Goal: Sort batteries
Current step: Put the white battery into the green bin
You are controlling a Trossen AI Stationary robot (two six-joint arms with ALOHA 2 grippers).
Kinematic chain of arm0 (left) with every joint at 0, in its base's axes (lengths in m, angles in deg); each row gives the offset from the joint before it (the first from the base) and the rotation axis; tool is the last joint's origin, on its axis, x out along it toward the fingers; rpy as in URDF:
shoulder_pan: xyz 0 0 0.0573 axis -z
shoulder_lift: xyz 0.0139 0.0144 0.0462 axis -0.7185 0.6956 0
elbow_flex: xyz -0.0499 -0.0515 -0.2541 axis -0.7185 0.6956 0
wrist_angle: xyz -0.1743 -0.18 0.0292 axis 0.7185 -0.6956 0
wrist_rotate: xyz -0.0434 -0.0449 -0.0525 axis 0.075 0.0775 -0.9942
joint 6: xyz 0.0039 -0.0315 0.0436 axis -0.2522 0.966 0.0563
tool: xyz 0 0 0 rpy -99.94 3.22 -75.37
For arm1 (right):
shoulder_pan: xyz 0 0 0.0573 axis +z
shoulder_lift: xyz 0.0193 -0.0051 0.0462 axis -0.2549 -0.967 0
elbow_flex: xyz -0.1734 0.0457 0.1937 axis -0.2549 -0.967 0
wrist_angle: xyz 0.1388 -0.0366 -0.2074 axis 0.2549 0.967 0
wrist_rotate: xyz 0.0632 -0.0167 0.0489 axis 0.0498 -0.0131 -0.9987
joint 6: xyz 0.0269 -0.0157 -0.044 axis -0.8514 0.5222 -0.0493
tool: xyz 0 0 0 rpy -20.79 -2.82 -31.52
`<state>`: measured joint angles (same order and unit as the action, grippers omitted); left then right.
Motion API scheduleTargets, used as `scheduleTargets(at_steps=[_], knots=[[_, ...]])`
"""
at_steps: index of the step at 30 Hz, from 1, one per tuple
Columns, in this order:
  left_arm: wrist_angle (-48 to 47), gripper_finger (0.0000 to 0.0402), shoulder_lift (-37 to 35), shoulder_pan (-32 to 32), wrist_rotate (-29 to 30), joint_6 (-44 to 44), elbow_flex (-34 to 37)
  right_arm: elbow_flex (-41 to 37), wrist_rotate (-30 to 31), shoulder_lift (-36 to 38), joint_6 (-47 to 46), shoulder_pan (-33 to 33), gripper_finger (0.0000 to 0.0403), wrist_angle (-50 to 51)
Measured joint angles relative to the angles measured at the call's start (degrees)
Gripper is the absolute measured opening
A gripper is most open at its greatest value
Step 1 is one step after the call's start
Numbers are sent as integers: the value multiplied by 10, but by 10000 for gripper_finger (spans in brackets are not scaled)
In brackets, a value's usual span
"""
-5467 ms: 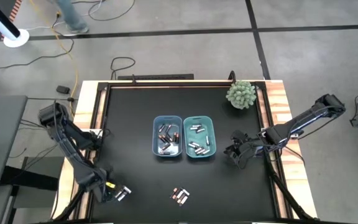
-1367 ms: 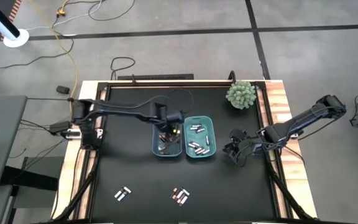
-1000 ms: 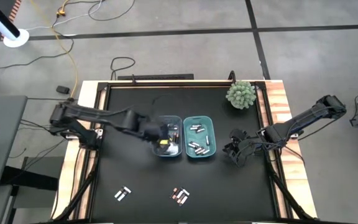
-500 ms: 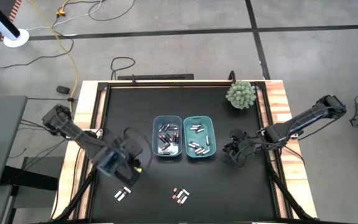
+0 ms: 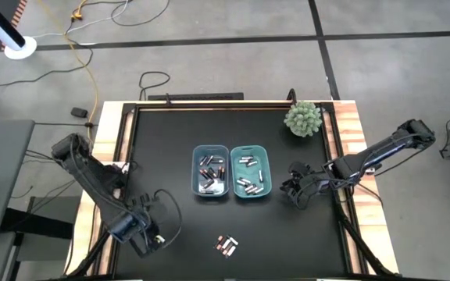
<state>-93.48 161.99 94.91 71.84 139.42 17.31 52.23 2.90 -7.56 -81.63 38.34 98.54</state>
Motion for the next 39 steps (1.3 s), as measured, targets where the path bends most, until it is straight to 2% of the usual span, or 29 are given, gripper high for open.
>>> scheduleTargets(at_steps=[6,10,18,26,39], knots=[[87,158,0,23,0,-72,76,0,0,0,-11,0,127,0],[127,158,0,30,-1,-82,111,0,0,0,-10,0,127,2],[204,158,0,30,-1,-186,151,0,0,0,-11,0,127,11],[308,158,0,30,-43,-302,184,0,0,0,-11,0,127,12],[365,158,5,30,-38,-313,226,0,0,0,-11,0,127,13]])
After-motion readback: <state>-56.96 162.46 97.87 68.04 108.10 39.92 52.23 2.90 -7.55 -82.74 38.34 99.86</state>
